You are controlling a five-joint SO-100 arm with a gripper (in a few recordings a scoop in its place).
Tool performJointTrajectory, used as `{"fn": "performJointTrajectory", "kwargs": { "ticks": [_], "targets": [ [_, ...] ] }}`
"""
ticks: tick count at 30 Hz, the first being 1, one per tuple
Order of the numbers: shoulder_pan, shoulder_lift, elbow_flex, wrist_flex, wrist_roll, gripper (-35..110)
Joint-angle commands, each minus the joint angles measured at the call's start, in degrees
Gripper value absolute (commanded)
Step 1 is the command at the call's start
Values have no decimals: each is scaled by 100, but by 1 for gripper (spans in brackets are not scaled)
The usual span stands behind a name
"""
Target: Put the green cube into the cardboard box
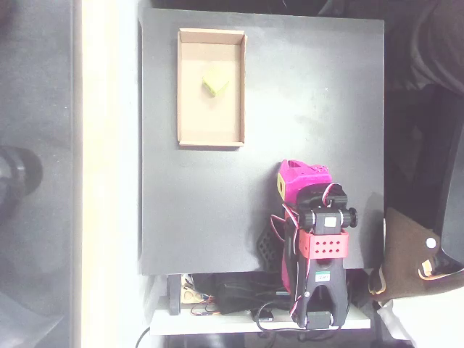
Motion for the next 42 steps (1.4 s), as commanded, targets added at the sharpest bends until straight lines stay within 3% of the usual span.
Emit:
{"fn": "performJointTrajectory", "kwargs": {
  "ticks": [1,42],
  "targets": [
    [-44,9,62,88,62,0],
    [-62,9,62,246,9,0]
  ]
}}
